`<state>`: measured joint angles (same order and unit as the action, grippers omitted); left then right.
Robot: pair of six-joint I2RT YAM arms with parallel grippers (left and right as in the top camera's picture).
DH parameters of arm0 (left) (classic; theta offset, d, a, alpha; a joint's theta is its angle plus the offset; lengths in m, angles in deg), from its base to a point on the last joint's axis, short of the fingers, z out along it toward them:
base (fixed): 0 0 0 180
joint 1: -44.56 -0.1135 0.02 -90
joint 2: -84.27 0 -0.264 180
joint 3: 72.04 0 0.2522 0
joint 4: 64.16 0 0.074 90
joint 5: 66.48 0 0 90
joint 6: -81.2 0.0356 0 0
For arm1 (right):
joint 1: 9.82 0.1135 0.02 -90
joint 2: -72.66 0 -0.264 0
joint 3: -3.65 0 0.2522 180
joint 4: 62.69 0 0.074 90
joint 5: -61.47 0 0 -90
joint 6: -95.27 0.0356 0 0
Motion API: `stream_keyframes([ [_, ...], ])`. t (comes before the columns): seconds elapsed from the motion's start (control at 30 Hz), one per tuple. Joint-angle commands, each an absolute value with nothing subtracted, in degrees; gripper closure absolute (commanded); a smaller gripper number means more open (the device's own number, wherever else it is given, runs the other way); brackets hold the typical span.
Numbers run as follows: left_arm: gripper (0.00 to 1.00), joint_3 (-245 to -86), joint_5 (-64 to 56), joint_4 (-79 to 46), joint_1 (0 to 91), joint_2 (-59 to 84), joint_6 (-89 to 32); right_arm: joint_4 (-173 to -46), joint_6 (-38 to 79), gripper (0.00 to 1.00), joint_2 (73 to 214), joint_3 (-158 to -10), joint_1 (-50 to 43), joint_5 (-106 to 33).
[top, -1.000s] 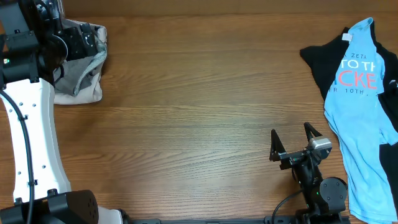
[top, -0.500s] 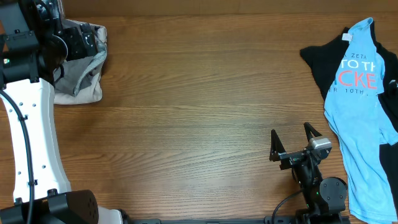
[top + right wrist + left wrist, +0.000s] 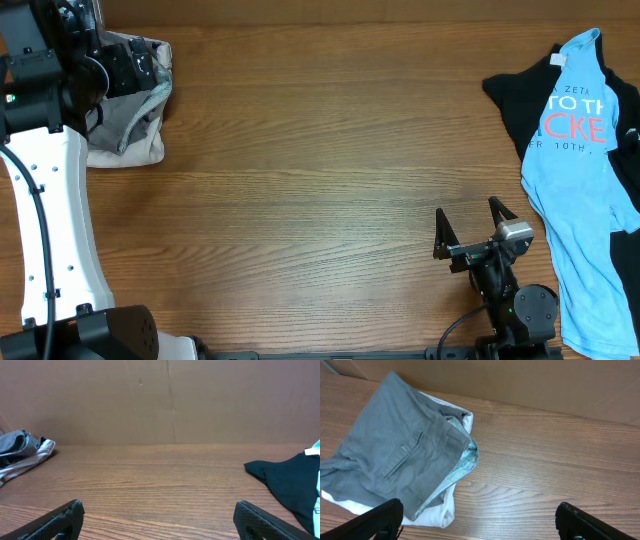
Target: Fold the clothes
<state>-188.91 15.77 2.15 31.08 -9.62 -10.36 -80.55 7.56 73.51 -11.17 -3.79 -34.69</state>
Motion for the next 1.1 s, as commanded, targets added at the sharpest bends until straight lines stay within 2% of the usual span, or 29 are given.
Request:
stream_keyframes([
  [0.0,0.0,-188.93,16.45,2.37,32.44,-5.81,-10.08,-80.44,7.21,0.0,72.83,-10.56,-3.99,-35.02],
  [0.07,0.0,-188.93,18.64,2.37,34.56,-3.08,-9.47,-80.44,7.21,0.0,72.83,-10.56,-3.99,-35.02],
  [0.13,0.0,-188.93,28.04,2.59,38.49,0.74,-7.26,-80.44,7.19,0.0,72.83,-10.56,-3.99,-35.02],
  [0.23,0.0,-188.93,33.92,4.06,43.26,4.79,-7.0,-80.44,7.21,0.0,72.83,-10.56,-3.99,-35.02],
  [0.33,0.0,-188.19,33.48,3.64,46.06,8.22,-7.46,-80.44,7.19,0.0,72.83,-10.56,-3.99,-35.02],
  [0.43,0.0,-183.82,27.38,-1.69,46.47,11.78,-7.72,-80.44,7.21,0.0,72.83,-10.56,-3.99,-35.02],
  [0.57,0.0,-168.89,18.14,-19.59,46.47,18.47,-7.74,-80.44,7.21,0.0,72.83,-10.56,-3.99,-35.02],
  [0.7,0.0,-153.0,14.9,-34.0,46.47,24.89,-10.91,-80.44,7.19,0.0,72.83,-10.56,-3.99,-35.02],
  [1.07,0.0,-115.91,16.74,-50.87,46.38,50.6,-11.61,-80.44,7.19,0.0,72.83,-10.56,-3.99,-35.02],
])
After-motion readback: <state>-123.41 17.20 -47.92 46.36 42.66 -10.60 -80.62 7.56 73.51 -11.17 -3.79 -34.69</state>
